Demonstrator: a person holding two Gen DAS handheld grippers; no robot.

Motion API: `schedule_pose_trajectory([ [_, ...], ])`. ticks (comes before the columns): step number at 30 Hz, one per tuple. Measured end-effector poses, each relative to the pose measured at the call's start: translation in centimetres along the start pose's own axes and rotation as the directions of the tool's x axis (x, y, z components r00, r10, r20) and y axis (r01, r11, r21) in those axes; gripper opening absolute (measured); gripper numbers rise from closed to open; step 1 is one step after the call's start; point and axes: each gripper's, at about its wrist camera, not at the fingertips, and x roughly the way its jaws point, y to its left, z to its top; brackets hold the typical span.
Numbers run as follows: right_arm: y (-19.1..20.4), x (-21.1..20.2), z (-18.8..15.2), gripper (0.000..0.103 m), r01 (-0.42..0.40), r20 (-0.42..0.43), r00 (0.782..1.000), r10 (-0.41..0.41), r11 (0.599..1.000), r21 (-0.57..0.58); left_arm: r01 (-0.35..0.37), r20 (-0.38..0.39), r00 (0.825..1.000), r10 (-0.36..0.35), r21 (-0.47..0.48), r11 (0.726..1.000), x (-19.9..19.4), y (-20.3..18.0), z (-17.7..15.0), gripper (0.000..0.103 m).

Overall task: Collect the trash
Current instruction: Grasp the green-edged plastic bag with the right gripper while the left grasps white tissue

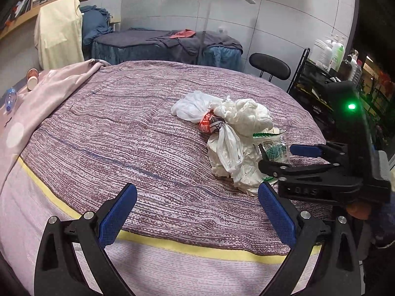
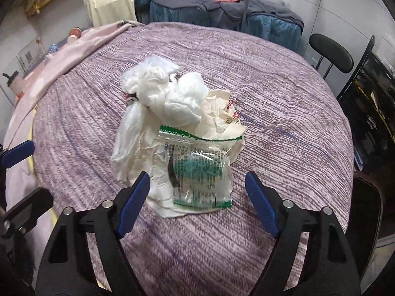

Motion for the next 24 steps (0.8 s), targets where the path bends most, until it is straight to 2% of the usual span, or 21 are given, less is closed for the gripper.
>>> schedule_pose_trajectory([
  [3,-0.5,0.8,0.0,0.050,-0.012,-0.024,1.000,0.012,1.000,0.013,0.005,-0.007,1.000,-0.004,0.002,1.000,0.4,0.0,0.1,0.097],
  [6,-1.4,0.2,-0.3,0.044,-0.030,0.005,1.000,0.030,0.998,0.046,0.008,-0.013,1.000,-0.008,0.012,1.000,0.7,-0.2,0.0,0.097],
  [14,-3.3,-3.2,-2.1,0.042,-0.074,0.091,0.994,0.064,0.990,0.118,0.011,0.006,1.000,-0.011,0.061,0.998,1.1,-1.3,1.3,0.097],
  [20,-4.6,-5.3,-4.2,0.042,-0.085,0.128,0.990,0.067,0.987,0.139,0.045,0.020,0.999,-0.048,0.147,0.988,2.4,-3.8,3.6,0.087],
  [24,-5.2,-6.4,-5.3,0.042,-0.092,0.141,0.987,0.071,0.985,0.148,0.078,-0.005,0.997,-0.078,0.167,0.983,4.2,-5.3,5.1,0.084],
])
